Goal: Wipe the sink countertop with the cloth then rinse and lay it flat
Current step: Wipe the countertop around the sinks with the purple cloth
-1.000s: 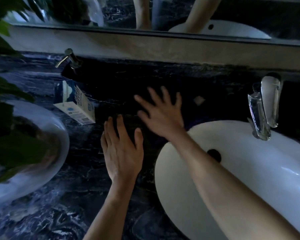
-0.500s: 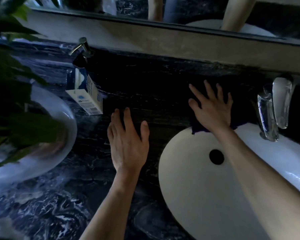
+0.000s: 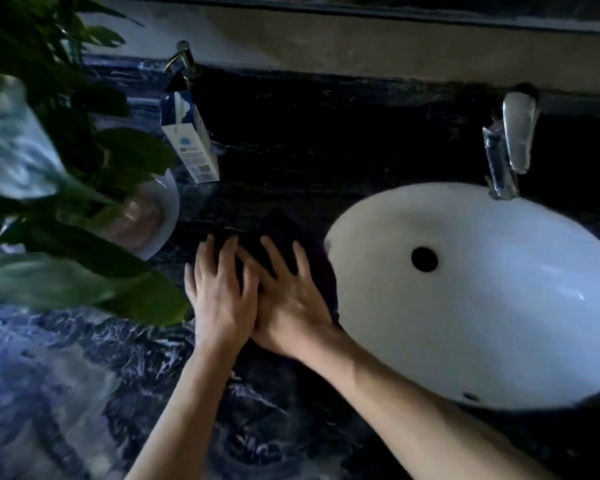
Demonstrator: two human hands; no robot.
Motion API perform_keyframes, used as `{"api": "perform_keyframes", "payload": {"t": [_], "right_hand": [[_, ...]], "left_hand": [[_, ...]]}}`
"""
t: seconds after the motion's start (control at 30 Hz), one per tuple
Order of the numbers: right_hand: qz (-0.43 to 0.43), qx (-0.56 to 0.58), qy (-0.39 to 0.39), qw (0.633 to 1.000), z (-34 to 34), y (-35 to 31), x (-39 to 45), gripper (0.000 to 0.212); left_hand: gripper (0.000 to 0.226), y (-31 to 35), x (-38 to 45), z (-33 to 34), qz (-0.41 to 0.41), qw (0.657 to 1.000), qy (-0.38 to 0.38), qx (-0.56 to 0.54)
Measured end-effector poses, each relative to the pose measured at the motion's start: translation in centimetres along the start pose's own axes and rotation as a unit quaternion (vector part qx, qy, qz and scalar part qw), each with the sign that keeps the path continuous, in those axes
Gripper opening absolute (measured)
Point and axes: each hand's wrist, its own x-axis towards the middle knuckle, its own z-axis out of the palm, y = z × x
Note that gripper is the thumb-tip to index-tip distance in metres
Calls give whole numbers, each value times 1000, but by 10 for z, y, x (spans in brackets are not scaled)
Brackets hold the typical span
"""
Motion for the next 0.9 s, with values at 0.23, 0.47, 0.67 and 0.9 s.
{"api": "perform_keyframes", "payload": {"t": [0.23, 0.47, 0.67, 0.9], "right_hand": [[67, 72, 2, 995, 16, -49, -139, 74], [321, 106, 45, 940, 24, 24, -288, 60], [544, 50, 63, 835, 25, 157, -389, 55], [639, 60, 58, 764, 18, 226, -406, 59]], "left_hand": [[67, 7, -108, -2, 67, 992, -91, 59], [52, 107, -181, 70, 276, 941, -194, 14], [52, 183, -207, 123, 307, 924, -214, 74], [59, 212, -210, 142, 314, 911, -247, 100]]}}
